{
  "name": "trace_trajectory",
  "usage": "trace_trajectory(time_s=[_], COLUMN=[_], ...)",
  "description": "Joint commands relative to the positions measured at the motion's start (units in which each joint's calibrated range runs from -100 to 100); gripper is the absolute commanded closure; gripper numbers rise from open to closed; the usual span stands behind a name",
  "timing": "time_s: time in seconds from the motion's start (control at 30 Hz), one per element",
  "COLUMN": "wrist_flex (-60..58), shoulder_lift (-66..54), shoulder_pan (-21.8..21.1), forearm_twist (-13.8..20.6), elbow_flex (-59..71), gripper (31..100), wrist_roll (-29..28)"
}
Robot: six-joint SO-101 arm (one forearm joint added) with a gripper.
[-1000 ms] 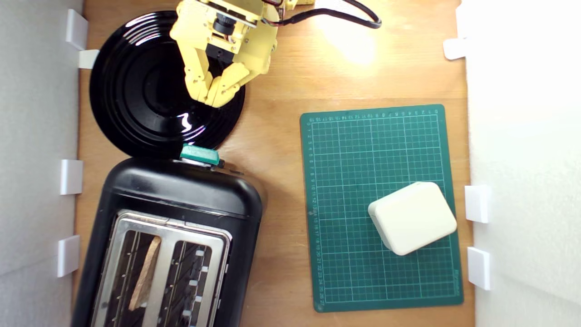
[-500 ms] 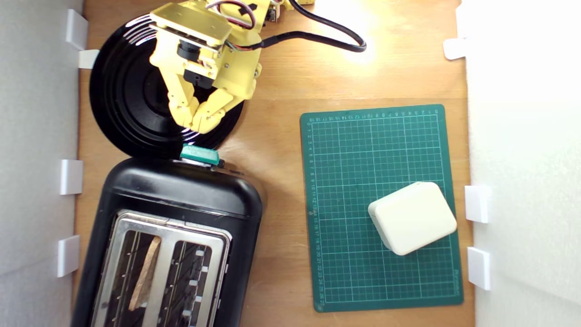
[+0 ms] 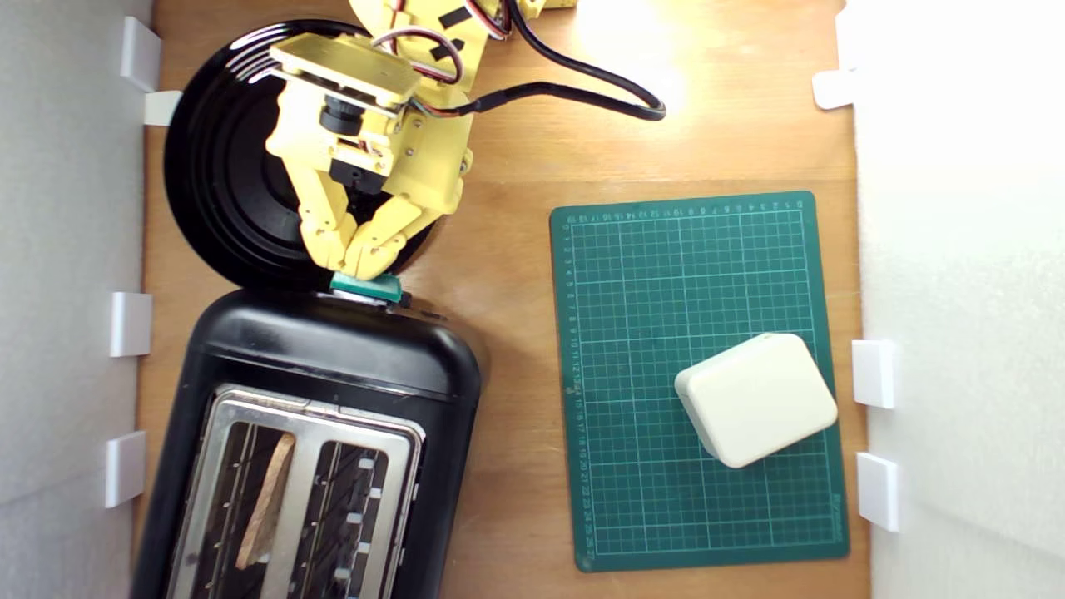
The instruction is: Start toaster
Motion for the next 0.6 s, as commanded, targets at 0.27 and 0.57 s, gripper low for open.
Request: trace_trajectory(time_s=[0.27, 0.57], wrist_flex=[-4.4, -5.4], shoulder_lift=[3.9, 5.4], shoulder_pan=[-0.1, -0.3], forearm_twist=[-0.5, -0.5], elbow_flex=[-5.1, -4.9], gripper=[98.9, 98.9], wrist_roll=[-1.5, -1.6])
